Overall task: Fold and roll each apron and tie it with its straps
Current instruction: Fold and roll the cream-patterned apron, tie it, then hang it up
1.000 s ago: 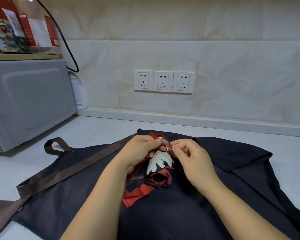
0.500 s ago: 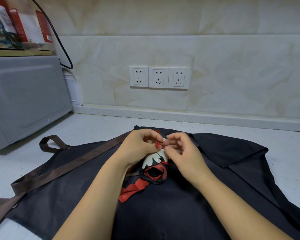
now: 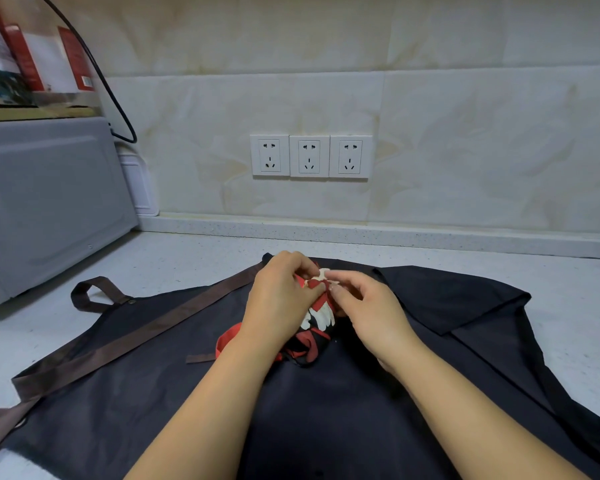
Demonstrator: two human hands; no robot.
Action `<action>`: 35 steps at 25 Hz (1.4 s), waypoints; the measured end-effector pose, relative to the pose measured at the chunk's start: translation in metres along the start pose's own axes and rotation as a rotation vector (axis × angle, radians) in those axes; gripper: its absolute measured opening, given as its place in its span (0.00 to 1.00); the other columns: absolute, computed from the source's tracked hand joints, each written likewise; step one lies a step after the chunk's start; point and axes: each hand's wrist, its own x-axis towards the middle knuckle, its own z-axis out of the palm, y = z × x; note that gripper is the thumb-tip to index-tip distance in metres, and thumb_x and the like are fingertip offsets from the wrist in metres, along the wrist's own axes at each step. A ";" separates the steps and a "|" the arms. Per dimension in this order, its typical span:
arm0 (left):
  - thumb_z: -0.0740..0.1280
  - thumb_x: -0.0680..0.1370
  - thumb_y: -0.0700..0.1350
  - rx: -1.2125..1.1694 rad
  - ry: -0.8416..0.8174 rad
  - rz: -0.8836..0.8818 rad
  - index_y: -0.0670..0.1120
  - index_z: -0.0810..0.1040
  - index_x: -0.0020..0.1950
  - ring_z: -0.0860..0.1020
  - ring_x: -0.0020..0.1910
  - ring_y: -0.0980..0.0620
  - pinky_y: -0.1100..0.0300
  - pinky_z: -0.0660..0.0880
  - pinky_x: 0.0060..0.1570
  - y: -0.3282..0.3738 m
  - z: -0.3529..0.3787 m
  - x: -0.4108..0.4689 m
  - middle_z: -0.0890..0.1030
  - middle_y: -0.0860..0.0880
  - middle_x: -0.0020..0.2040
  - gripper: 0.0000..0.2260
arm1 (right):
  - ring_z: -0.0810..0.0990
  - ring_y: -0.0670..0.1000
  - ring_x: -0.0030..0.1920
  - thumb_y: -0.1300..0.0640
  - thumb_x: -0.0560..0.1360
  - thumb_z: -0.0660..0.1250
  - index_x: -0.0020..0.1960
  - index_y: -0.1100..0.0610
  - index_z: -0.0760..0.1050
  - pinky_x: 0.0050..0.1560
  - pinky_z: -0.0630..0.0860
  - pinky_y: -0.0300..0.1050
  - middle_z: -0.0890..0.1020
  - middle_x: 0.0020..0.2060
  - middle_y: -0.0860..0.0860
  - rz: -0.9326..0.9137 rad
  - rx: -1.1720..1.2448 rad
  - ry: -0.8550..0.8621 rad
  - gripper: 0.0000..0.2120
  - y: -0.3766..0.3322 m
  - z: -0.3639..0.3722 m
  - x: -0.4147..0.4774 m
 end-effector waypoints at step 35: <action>0.68 0.79 0.46 -0.826 -0.311 -0.393 0.45 0.82 0.43 0.79 0.40 0.53 0.61 0.78 0.42 -0.012 -0.004 0.003 0.82 0.47 0.40 0.08 | 0.72 0.48 0.60 0.31 0.70 0.63 0.66 0.43 0.65 0.58 0.71 0.44 0.67 0.60 0.48 0.182 -0.388 0.103 0.29 -0.012 0.008 -0.007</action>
